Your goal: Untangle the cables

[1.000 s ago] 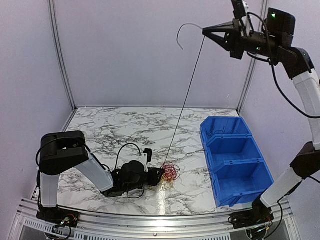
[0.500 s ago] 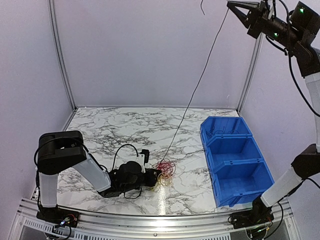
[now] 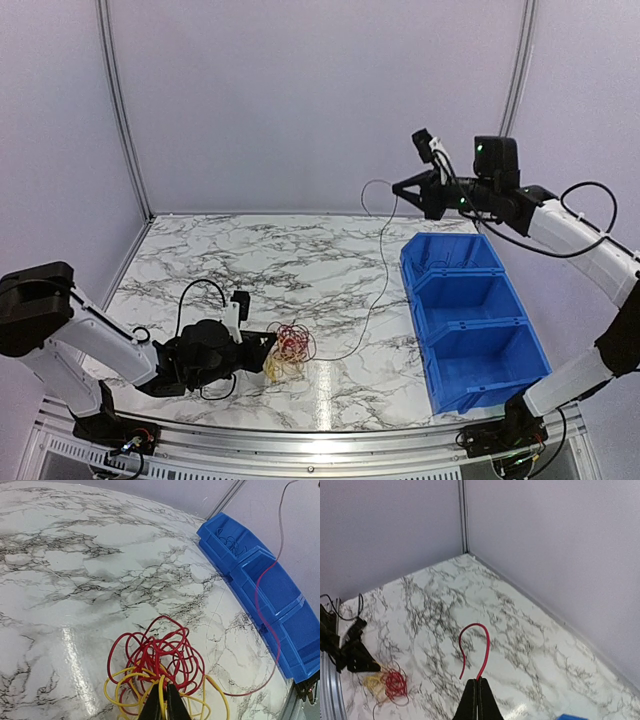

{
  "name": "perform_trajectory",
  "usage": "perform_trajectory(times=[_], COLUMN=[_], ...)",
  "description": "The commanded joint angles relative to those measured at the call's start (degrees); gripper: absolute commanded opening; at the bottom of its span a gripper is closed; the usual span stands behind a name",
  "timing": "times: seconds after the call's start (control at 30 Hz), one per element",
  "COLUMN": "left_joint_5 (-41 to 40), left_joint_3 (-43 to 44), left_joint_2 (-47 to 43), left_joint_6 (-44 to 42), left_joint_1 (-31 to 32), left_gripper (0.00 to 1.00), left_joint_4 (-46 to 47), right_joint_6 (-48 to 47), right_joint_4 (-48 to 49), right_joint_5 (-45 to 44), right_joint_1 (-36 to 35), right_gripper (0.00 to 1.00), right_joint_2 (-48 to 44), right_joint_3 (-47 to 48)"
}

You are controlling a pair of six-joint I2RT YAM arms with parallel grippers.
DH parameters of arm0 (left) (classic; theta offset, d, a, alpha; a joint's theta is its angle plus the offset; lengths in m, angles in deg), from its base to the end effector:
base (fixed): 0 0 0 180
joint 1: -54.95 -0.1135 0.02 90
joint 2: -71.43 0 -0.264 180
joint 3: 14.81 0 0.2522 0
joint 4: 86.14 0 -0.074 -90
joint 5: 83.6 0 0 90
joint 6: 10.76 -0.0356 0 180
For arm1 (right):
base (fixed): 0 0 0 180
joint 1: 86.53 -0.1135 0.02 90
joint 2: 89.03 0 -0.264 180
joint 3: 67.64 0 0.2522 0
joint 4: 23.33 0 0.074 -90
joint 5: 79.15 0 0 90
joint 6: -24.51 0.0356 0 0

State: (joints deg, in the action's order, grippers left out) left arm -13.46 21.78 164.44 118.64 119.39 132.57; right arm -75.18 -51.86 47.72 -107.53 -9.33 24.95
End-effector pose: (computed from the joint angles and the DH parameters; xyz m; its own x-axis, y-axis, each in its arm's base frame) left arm 0.1299 -0.2435 0.1343 -0.5513 -0.2308 -0.8017 0.4644 0.7134 -0.5248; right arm 0.2886 0.1337 0.4019 -0.1090 -0.1861 -0.9765 -0.8567 0.5158 -0.0026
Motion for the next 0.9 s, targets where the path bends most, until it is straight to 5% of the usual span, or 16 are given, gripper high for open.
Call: perform_trajectory(times=[0.0,0.2,0.4,0.57,0.87], left_joint_5=[-4.37,-5.5,-6.8,-6.94,-6.03], left_joint_3=[-1.48,1.65,3.1,4.85,8.34], left_joint_2=[-7.0,-7.61,-9.16,-8.85,-6.53], left_joint_6=[-3.86,-4.54,-4.07,-5.21,-5.18], left_joint_1=[-0.37,-0.37,-0.31,-0.37,-0.37], left_gripper=[0.05,0.32,0.48,0.51,0.54], left_joint_4=[-8.09,-15.65,-17.84,-19.27,-20.3], right_joint_6=[-1.04,-6.79,-18.15,-24.98,-31.63], right_joint_4=[4.94,-0.95,-4.69,-9.05,-11.9], right_joint_5=[-8.86,-13.89,-20.22,-14.03,-17.91], right_joint_1=[0.43,-0.46,-14.97,-23.69,-30.18], right_gripper=[0.0,0.38,0.51,0.6,0.72], right_joint_2=[-3.4,-0.49,-1.32,2.04,12.22], right_joint_3=[-9.9,-14.01,-16.47,-18.14,-14.05])
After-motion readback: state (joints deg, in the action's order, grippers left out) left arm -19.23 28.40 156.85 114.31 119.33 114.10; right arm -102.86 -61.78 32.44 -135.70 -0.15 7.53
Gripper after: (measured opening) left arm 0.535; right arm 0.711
